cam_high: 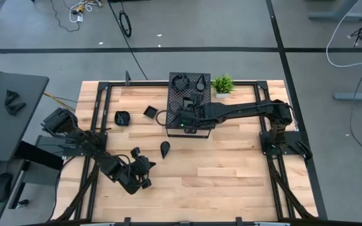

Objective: Pick & Place Mini shaped plates
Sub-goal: Stack the black square-shaped plate on top of the black square-shaped plates on the shelf

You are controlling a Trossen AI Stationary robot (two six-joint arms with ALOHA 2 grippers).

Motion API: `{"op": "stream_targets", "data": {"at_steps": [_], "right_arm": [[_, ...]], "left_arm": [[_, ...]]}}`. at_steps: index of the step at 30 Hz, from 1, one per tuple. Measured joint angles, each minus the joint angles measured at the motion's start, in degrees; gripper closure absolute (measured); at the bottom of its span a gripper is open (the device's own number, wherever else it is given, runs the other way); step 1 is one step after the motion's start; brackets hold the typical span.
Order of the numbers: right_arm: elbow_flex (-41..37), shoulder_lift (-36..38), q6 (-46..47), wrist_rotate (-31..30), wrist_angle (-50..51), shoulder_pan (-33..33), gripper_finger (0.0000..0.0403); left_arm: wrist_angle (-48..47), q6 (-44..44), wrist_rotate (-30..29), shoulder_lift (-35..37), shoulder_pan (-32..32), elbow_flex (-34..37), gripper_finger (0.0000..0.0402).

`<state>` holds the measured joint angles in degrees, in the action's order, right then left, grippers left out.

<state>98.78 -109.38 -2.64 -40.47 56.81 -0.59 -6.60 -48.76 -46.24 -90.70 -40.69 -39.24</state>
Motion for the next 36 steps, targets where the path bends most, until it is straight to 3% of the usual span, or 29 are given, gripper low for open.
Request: {"op": "stream_targets", "data": {"at_steps": [20, 29, 33, 36], "right_arm": [[-0.1, 0.0, 0.5, 1.5, 1.7, 0.2, 0.0379], [-0.1, 0.4, -0.6, 1.9, 1.9, 0.1, 0.03], [-0.1, 2.5, -2.4, 7.9, 1.6, 0.0, 0.0275], [-0.1, 3.4, -1.7, 13.5, 1.4, 0.3, 0.0281]], "left_arm": [[0.0, 0.0, 0.0, 0.0, 0.0, 0.0, 0.0385], [0.0, 0.0, 0.0, 0.0, 0.0, 0.0, 0.0385], [0.0, 0.0, 0.0, 0.0, 0.0, 0.0, 0.0385], [0.0, 0.0, 0.0, 0.0, 0.0, 0.0, 0.0385]]}}
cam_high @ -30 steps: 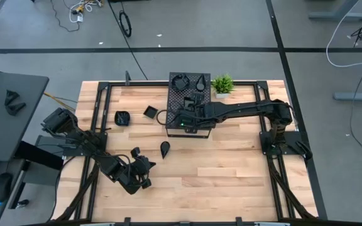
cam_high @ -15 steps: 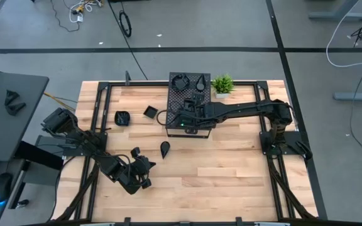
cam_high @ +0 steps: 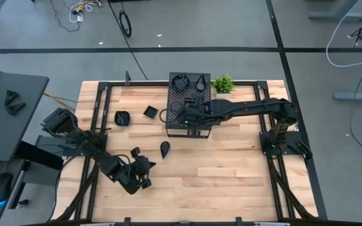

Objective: Pick & Place Mini shaped plates
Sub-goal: Stack the black square-shaped plate on top of the black square-shaped plates on the shelf, then stack the black leaf-shaped plate on top of the black leaf-shaped plates on the shelf

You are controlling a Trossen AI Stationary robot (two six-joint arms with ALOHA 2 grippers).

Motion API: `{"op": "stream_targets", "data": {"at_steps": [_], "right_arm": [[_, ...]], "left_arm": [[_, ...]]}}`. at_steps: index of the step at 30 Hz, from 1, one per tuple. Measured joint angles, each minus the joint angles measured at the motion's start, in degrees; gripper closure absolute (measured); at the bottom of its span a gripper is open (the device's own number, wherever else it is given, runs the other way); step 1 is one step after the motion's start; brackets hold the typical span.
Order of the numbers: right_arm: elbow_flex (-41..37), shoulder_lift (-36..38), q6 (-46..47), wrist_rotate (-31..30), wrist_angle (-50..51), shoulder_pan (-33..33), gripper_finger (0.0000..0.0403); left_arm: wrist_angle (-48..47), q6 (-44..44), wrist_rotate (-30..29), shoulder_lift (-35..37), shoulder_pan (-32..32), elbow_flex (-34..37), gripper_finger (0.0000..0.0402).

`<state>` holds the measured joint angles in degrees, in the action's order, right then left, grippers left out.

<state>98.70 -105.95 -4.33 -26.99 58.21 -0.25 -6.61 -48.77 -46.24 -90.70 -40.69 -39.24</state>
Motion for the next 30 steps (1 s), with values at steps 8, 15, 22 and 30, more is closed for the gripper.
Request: {"op": "stream_targets", "data": {"at_steps": [8, 15, 22, 30], "right_arm": [[0.0, 0.0, 3.1, 5.2, -0.4, 3.0, 0.039], [0.0, -0.1, 5.4, 5.5, -0.7, 5.7, 0.0382], [0.0, -0.1, 4.3, 5.4, -1.7, 5.4, 0.0399], [0.0, 0.9, 4.9, 5.2, -9.8, -2.9, 0.04]], "left_arm": [[0.0, 0.0, 0.0, 0.0, 0.0, 0.0, 0.0385], [0.0, 0.0, 0.0, 0.0, 0.0, 0.0, 0.0385], [0.0, 0.0, 0.0, 0.0, 0.0, 0.0, 0.0385], [0.0, 0.0, 0.0, 0.0, 0.0, 0.0, 0.0385]]}}
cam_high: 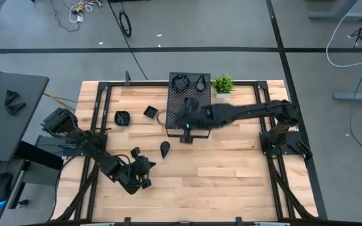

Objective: Pick & Place Mini shaped plates
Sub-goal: Stack the black leaf-shaped plate on top of the black leaf-shaped plates on the shelf

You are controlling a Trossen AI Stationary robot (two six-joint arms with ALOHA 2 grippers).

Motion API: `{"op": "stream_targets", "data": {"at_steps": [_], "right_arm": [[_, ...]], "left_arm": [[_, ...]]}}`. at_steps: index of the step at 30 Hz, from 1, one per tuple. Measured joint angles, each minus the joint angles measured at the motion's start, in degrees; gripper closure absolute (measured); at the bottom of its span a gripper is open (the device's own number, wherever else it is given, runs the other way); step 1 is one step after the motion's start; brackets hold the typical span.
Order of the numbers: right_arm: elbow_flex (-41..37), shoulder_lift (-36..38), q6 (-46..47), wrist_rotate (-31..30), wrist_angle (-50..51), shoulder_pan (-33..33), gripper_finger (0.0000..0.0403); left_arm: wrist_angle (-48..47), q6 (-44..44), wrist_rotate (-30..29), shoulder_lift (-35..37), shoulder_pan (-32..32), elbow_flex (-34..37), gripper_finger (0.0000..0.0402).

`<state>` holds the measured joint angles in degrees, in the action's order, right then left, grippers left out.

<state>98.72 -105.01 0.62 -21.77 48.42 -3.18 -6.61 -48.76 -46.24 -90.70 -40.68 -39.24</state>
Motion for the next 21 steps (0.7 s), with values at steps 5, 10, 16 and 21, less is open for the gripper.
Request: {"op": "stream_targets", "data": {"at_steps": [5, 10, 16, 21], "right_arm": [[0.0, -0.5, -0.7, -4.0, -5.7, -8.1, 0.04], [-2.9, -0.6, 2.3, -6.3, -14.0, -15.2, 0.04], [-14.1, -0.4, 3.5, -6.3, -30.7, -21.7, 0.0399], [-24.2, -0.5, 9.6, -6.3, -45.7, -24.9, 0.0399]], "left_arm": [[0.0, 0.0, 0.0, 0.0, 0.0, 0.0, 0.0385], [0.0, 0.0, 0.0, 0.0, 0.0, 0.0, 0.0385], [0.0, 0.0, 0.0, 0.0, 0.0, 0.0, 0.0385], [0.1, 0.0, 0.0, 0.0, 0.0, 0.0, 0.0385]]}}
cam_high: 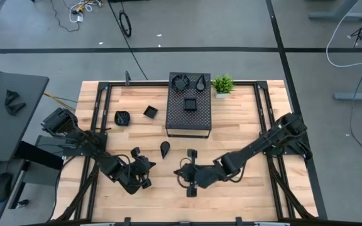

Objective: Pick & Place Mini shaped plates
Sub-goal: Stack the black leaf-shaped plate on top of the black leaf-shaped plates on the shelf

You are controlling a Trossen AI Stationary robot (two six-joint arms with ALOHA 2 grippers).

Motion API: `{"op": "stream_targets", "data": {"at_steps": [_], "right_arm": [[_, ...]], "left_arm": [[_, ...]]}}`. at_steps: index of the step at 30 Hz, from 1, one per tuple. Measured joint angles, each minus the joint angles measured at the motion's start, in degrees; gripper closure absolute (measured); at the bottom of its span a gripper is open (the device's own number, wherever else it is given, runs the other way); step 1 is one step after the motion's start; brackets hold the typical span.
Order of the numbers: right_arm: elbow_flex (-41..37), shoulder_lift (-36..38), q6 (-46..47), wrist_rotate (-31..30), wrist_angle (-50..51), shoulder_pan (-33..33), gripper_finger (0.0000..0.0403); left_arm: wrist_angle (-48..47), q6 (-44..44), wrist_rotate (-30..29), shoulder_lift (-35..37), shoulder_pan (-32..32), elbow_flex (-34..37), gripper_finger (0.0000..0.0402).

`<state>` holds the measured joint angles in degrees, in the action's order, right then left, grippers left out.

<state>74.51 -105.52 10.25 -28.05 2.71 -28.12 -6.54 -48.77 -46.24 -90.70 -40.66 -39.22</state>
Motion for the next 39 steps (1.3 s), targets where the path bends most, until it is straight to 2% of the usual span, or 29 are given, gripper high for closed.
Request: {"op": "stream_targets", "data": {"at_steps": [3, 6, 16, 19, 23, 26, 30, 34, 39], "right_arm": [[-5.5, 0.0, 3.0, -0.7, -7.9, -1.1, 0.0399], [-9.5, 0.0, 4.9, -4.1, -14.1, -2.0, 0.0399], [-17.0, 0.0, 17.5, -12.9, -18.2, -4.0, 0.0399], [-18.9, -0.1, 21.0, -15.6, -21.4, -4.0, 0.0399], [-20.5, -0.2, 22.5, -17.4, -25.2, -3.9, 0.0399], [-21.0, -0.2, 22.2, -17.7, -27.6, -4.0, 0.0399], [-21.0, -0.2, 21.7, -18.0, -28.0, -4.0, 0.0399], [-21.0, -0.2, 20.2, -19.1, -28.0, -4.0, 0.0399], [-21.0, -0.2, 18.6, -20.1, -28.0, -3.6, 0.0399]], "left_arm": [[1.1, 0.0, 0.0, 0.0, 0.0, 0.0, 0.0385], [3.2, 0.0, 0.0, 0.0, 0.0, 0.0, 0.0385], [3.4, 0.7, -3.4, 0.0, 0.8, 0.0, 0.0385], [3.3, 6.0, -5.6, 0.0, 2.5, 0.0, 0.0385], [1.7, 12.4, -4.6, 0.9, 5.0, 0.0, 0.0392], [-5.4, 12.7, -0.3, 3.9, 7.7, 0.0, 0.0397], [-19.9, 6.0, 3.8, 10.2, 11.9, 0.0, 0.0387], [-33.3, -0.1, 9.6, 16.8, 17.7, 0.0, 0.0353], [-41.9, 1.8, 15.8, 20.2, 28.2, 0.0, 0.029]]}}
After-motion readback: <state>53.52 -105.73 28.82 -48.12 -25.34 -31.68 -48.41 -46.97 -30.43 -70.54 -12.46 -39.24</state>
